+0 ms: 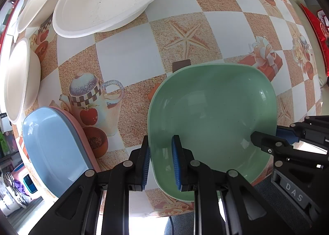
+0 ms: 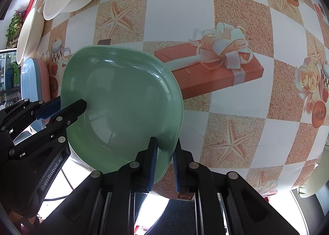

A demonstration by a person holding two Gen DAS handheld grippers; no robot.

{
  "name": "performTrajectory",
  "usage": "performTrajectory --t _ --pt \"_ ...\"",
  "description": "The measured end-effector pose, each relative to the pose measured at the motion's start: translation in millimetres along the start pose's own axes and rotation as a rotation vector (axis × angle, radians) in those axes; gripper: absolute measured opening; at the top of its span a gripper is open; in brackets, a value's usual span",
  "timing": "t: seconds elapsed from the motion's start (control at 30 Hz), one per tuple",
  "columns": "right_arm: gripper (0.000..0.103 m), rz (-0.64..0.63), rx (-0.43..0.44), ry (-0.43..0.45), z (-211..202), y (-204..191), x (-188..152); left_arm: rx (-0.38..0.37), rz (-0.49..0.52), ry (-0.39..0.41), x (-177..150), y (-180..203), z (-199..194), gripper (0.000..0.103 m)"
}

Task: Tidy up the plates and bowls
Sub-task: 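Lift the green plate with both grippers and carry it toward the blue plate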

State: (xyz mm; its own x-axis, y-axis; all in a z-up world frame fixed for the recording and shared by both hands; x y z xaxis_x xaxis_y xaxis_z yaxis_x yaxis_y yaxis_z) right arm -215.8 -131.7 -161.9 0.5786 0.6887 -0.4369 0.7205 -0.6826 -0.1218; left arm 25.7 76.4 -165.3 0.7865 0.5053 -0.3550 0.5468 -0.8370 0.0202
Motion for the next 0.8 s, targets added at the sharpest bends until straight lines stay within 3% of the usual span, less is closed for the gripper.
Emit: performTrajectory --t 0.8 --pt "0.014 0.005 0.008 -0.011 1.8 2.0 -1.3 -0.013 -0.006 0.004 2.3 2.3 -1.1 0.021"
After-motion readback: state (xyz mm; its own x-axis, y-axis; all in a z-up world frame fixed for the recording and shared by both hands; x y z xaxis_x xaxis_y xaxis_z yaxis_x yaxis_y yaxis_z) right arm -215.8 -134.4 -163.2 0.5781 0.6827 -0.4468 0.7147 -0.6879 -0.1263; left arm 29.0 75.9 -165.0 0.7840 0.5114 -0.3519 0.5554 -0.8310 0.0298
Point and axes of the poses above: each gripper's, at about its wrist camera, not at the fingertips, and z roughly the way its jaws point, y to its right, x to its top, the point moved 3 cm from there along z, roughly the way its jaws point, and after that the axes turned 15 degrees about -y, right-handed, at the moved point
